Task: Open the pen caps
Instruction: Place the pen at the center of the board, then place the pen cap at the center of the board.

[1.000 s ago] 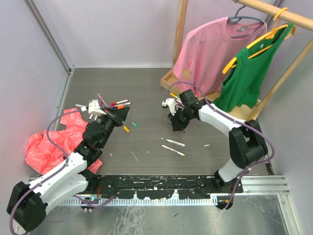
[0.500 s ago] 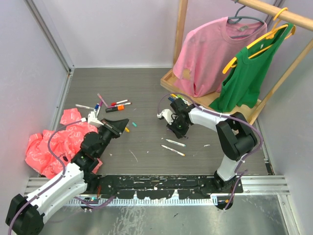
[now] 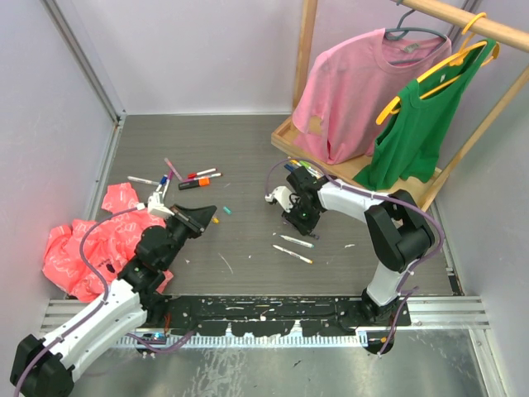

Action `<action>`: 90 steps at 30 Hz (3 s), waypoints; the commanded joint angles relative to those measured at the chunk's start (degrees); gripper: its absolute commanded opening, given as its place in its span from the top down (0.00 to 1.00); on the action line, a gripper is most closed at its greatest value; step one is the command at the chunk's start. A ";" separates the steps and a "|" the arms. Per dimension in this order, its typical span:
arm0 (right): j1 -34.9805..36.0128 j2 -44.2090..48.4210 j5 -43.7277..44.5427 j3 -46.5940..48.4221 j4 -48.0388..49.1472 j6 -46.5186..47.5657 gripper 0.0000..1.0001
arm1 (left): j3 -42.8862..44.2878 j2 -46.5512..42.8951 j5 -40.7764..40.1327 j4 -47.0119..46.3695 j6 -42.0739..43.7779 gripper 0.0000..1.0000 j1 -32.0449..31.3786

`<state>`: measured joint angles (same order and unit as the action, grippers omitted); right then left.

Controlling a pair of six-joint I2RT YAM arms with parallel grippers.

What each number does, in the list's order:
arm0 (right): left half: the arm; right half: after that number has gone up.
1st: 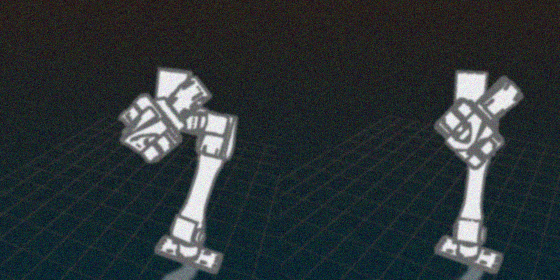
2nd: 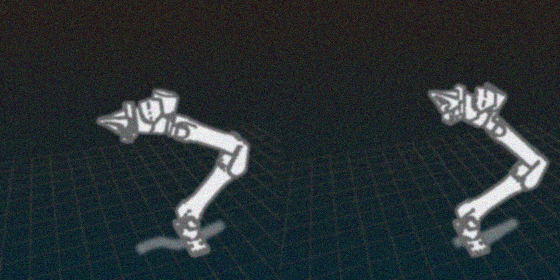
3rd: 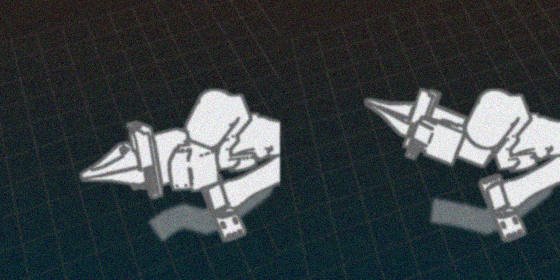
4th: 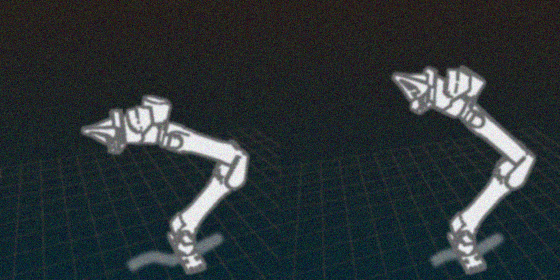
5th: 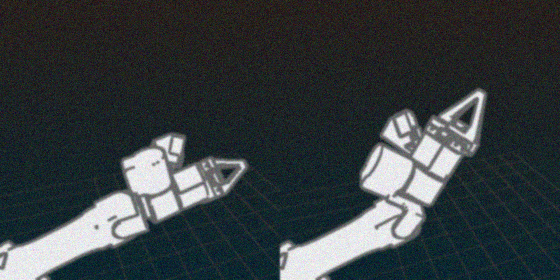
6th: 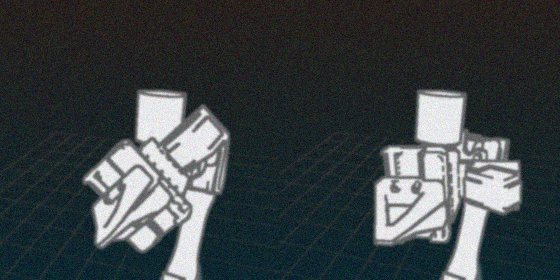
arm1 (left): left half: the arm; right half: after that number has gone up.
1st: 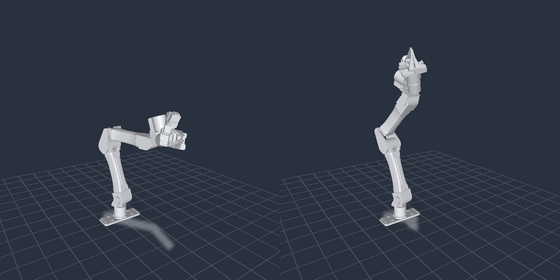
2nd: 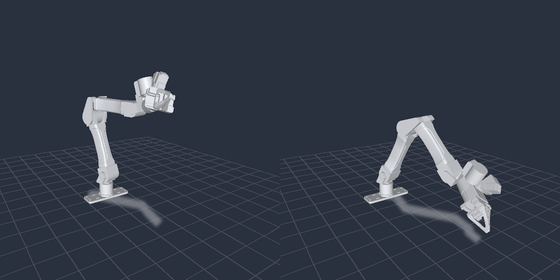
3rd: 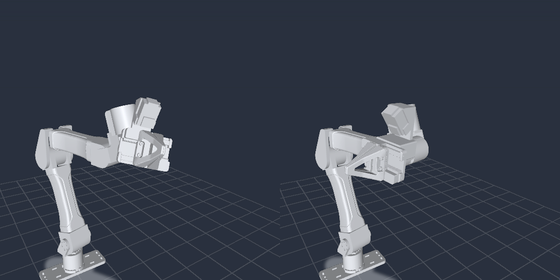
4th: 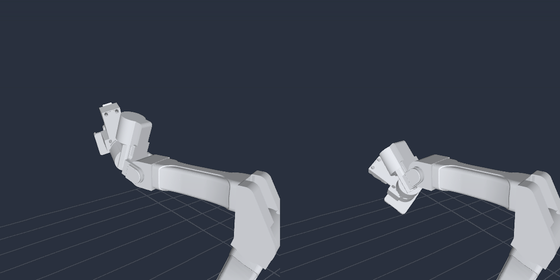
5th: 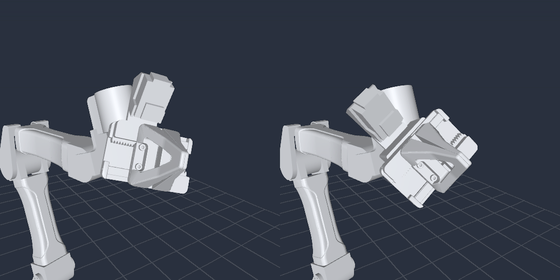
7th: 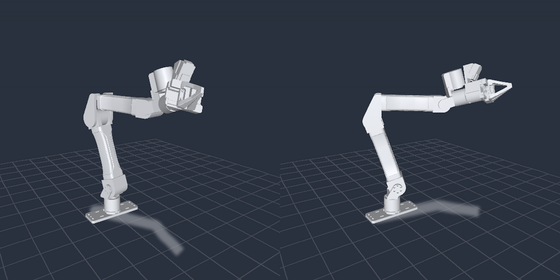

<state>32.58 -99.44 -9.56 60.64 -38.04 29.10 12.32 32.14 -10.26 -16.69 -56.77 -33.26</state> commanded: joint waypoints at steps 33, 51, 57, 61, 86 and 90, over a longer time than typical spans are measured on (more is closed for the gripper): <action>-0.49 12.09 -3.31 2.44 0.98 0.16 0.71 | 5.79 17.34 6.28 -3.88 0.04 0.98 0.12; -1.03 13.92 -3.48 1.96 1.56 0.35 0.72 | 25.90 43.70 6.98 8.01 2.34 1.00 0.19; -1.10 13.95 -3.53 1.87 1.57 0.43 0.71 | 36.29 54.32 2.48 18.06 3.16 1.00 0.12; -1.11 14.01 -3.36 1.85 1.65 0.51 0.71 | 42.41 59.48 -2.75 26.21 2.92 1.00 0.17; -1.11 13.95 -3.15 1.63 1.92 0.71 0.71 | 49.71 70.00 -5.42 32.29 0.66 0.84 0.13; -1.11 13.92 -3.15 1.66 1.92 0.69 0.71 | 49.45 70.08 -5.33 32.07 0.61 0.81 0.20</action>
<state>31.64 -87.72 -12.10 61.54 -37.78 29.36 60.84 102.02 -13.91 15.31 -55.37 -33.26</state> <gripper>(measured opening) 0.289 0.187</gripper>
